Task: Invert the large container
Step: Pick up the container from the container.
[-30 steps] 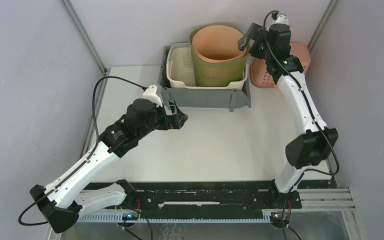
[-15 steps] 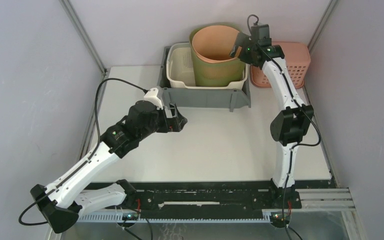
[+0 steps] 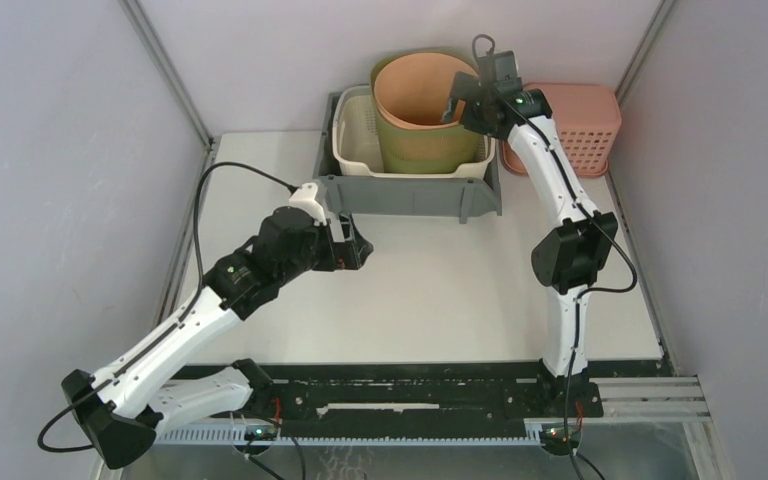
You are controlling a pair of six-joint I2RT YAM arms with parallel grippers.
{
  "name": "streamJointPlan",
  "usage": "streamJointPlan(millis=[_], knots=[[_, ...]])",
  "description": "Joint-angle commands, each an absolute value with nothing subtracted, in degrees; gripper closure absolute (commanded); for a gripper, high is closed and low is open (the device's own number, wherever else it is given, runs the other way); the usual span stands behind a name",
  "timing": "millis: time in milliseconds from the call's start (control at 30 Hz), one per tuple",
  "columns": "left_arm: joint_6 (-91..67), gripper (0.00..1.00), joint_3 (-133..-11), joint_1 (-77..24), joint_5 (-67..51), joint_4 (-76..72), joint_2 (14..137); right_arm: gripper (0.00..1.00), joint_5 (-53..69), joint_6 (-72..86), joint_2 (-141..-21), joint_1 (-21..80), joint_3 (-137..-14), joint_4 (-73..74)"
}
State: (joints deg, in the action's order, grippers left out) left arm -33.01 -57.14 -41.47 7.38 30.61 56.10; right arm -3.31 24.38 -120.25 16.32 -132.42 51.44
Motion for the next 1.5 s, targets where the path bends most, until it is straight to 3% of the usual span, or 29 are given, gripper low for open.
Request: streamJointPlan(millis=[0, 133, 633, 1067, 1467], knots=[[-33.2, 0.0, -55.9, -41.2, 7.7, 28.5, 54.2, 0.0, -0.9, 25.6, -119.0, 18.2, -134.8, 54.9], [-32.8, 0.0, -55.8, -41.2, 7.5, 28.8, 53.8, 0.02, -1.0, 26.0, -119.5, 19.0, -134.8, 55.0], [-33.0, 0.0, -54.1, -41.2, 7.6, 28.5, 52.0, 0.34, -0.9, 26.4, -121.0, 22.2, -137.3, 56.1], [-32.9, 0.0, -53.7, -41.2, 7.6, 28.8, 50.8, 0.98, -0.5, 26.5, -119.9, 23.2, -138.7, 56.5], [-32.9, 0.0, -53.6, -41.2, 7.7, 29.0, 50.0, 1.0, 1.1, 26.6, -115.8, 23.6, -137.9, 50.8]])
